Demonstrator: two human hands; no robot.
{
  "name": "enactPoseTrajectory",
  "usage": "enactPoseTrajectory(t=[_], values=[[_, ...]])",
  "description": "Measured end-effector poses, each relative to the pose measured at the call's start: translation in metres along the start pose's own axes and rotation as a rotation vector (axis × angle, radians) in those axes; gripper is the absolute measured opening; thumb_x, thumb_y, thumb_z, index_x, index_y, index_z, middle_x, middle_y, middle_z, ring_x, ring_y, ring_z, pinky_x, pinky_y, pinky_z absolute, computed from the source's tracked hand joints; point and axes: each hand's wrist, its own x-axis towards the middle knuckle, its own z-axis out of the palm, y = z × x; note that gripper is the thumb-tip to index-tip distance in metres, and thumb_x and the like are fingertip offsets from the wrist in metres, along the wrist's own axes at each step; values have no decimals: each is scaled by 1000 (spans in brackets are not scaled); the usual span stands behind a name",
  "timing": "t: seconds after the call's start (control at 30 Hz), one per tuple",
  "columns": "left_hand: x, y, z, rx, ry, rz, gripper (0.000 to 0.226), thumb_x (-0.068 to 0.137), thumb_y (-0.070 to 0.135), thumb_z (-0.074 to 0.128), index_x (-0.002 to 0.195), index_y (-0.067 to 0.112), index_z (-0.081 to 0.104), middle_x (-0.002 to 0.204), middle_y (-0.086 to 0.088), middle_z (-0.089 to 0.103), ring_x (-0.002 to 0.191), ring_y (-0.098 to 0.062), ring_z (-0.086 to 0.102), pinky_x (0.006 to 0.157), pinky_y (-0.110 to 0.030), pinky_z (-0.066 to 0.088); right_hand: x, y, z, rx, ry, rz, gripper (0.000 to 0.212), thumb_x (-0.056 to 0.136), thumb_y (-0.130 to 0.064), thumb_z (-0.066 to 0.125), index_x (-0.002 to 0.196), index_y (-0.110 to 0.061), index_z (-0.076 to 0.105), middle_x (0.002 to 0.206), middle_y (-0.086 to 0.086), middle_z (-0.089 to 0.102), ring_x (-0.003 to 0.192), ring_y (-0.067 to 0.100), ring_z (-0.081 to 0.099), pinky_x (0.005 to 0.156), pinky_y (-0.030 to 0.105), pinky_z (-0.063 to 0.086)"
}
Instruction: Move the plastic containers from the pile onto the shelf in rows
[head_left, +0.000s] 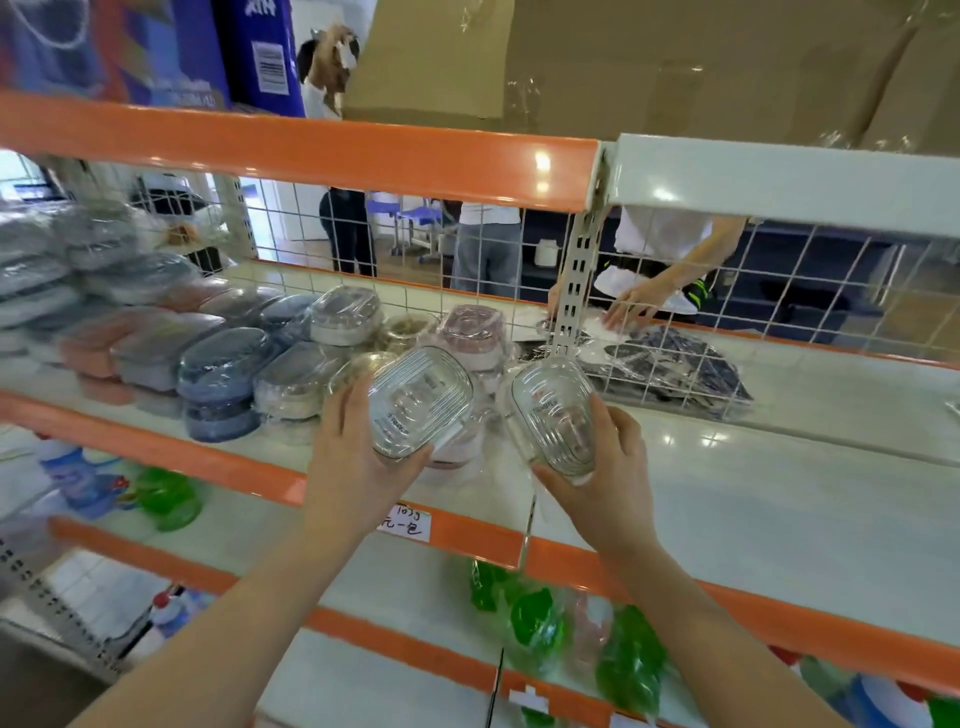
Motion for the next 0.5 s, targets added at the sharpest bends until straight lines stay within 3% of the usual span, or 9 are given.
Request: enactPoseTrajectory(t=[0.27,0.37,0.5], values=[[-24,-27,-29,27,56,-98,88,66,27,85,140,9,40,137,-16,40,129,-31,38,102,-39,36,-7,-21,26,86,-74,-71,96,74,-41,77,150,-20,22,144,2,29,130,18,32,106,32,34],[-30,-36,-43,6,83,-166,88,69,29,82,143,15,36,139,-12,35,130,-26,35,101,-37,35,-5,-37,39,93,-102,-110,95,75,-42,76,150,-19,22,146,3,27,134,17,26,107,26,26],[-31,-56,-67,48,129,-227,91,73,36,79,147,16,29,142,-8,32,131,-23,32,104,-34,31,1,-66,59,84,-163,-170,95,76,-46,73,150,-24,18,151,-2,19,139,15,18,113,35,28]])
